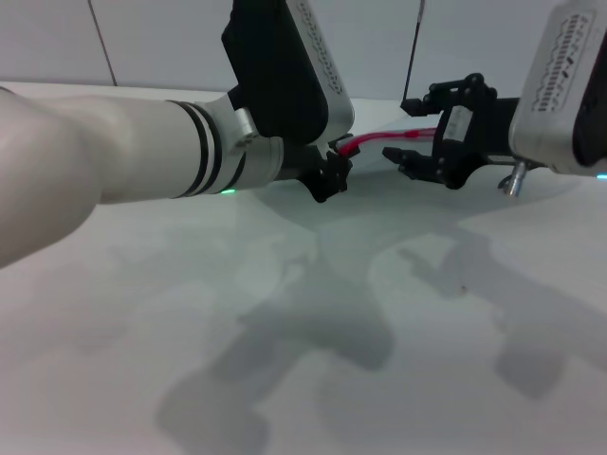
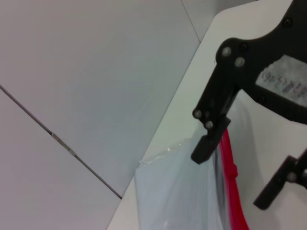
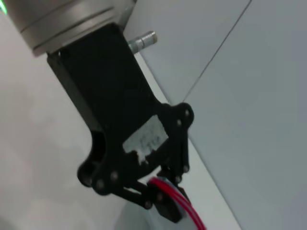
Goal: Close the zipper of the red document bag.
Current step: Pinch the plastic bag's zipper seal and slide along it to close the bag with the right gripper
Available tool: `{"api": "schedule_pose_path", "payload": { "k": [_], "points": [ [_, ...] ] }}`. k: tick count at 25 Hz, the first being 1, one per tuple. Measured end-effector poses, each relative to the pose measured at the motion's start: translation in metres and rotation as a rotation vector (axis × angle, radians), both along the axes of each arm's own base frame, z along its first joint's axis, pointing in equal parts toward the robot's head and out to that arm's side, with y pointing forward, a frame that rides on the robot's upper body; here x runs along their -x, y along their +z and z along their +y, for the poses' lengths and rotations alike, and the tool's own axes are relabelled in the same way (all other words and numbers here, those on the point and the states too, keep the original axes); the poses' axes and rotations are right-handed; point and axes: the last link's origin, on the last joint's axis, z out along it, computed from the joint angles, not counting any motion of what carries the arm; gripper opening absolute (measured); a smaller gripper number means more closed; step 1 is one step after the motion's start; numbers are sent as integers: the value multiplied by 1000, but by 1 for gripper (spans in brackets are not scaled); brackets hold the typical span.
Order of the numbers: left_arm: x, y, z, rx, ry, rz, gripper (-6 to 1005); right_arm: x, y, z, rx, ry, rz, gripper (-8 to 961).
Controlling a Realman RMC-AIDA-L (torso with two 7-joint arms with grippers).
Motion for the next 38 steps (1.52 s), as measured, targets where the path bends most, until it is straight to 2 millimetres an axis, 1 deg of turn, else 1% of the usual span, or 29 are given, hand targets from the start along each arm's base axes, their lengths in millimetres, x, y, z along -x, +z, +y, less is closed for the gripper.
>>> {"api": "schedule_pose_path", "payload": {
  "k": [7,13,18,23,32,38],
  "points": [
    [-2,1,-1,1,-4,-1,55,0,1,-1,-47,32,-36,547],
    [-4,3,-2,1,-11,-1,54,-1,-5,-5,-59,52,-58,540],
    [-4,3,-3,2,-11,0,54,-4,-5,-9,-91,66,-87,519],
    [-5,5,-5,-2,-15,-7,54,-1,-2,-12,-112,83,-89,497],
    [-5,6,-4,-13,-22,6,53,-2,-7,-14,-100,85,-97,459],
    [-6,6,-4,-13,-24,5,53,-1,-7,-13,-103,81,-87,413]
  ]
}}
